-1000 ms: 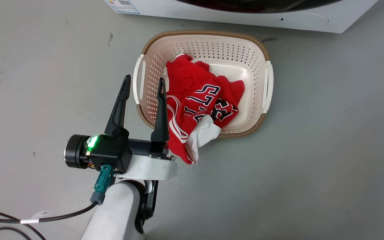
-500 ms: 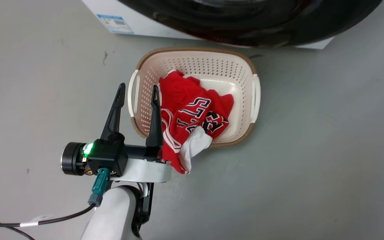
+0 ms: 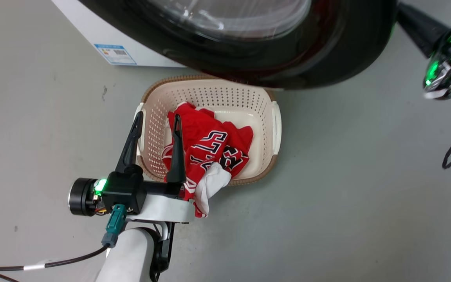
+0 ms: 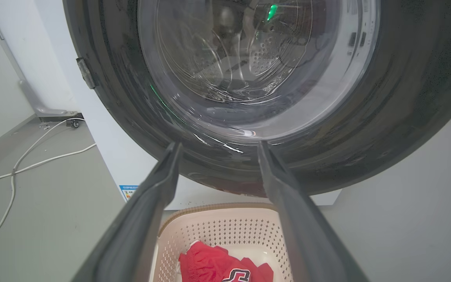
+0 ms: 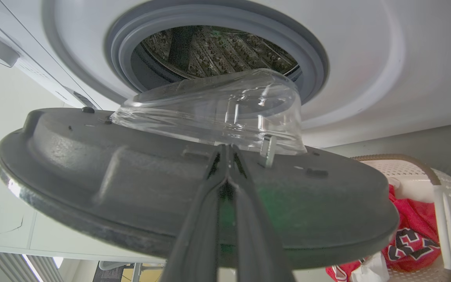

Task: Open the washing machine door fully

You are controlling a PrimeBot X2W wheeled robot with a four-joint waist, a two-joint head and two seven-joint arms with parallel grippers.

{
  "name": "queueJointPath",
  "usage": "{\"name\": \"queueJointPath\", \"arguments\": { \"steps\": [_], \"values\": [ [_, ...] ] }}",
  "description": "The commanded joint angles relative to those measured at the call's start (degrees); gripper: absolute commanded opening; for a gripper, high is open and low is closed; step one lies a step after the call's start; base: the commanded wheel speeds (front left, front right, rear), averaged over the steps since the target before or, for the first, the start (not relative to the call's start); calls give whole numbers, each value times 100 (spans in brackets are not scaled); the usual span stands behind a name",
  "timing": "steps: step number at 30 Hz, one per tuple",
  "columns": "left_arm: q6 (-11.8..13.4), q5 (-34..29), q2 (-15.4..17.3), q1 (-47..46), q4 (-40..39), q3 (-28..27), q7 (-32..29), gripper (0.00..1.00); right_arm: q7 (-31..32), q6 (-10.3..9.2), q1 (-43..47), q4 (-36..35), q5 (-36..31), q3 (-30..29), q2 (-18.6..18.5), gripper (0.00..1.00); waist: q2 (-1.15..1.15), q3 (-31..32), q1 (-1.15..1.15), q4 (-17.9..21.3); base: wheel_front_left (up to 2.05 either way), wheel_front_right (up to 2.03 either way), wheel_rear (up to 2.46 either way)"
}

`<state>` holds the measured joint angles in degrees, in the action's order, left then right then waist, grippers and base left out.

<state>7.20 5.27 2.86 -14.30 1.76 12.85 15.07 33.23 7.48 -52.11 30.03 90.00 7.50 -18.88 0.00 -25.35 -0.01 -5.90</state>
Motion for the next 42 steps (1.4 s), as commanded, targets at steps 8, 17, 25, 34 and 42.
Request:
{"name": "queueJointPath", "arguments": {
  "steps": [8,17,25,34,42],
  "values": [
    [-32,-51,3,264,63,-64,15,100,284,7,828,-548,188,246,375,0,0,473,1,23,0,0,0],
    [-24,-45,3,538,75,-144,15,100,524,7,1743,-1279,337,465,674,0,0,875,1,31,0,0,0],
    [-44,-60,3,778,97,-233,15,100,670,8,2366,-1629,348,831,1088,0,0,1175,1,-3,0,0,0],
    [-31,-67,3,918,83,-263,15,100,691,7,2802,-1728,304,1205,1397,0,0,1323,1,-101,0,0,0],
    [-27,-83,3,1033,104,-307,15,100,685,7,3080,-1719,360,1424,1515,0,0,1440,1,-118,0,0,0]
  ]
}}
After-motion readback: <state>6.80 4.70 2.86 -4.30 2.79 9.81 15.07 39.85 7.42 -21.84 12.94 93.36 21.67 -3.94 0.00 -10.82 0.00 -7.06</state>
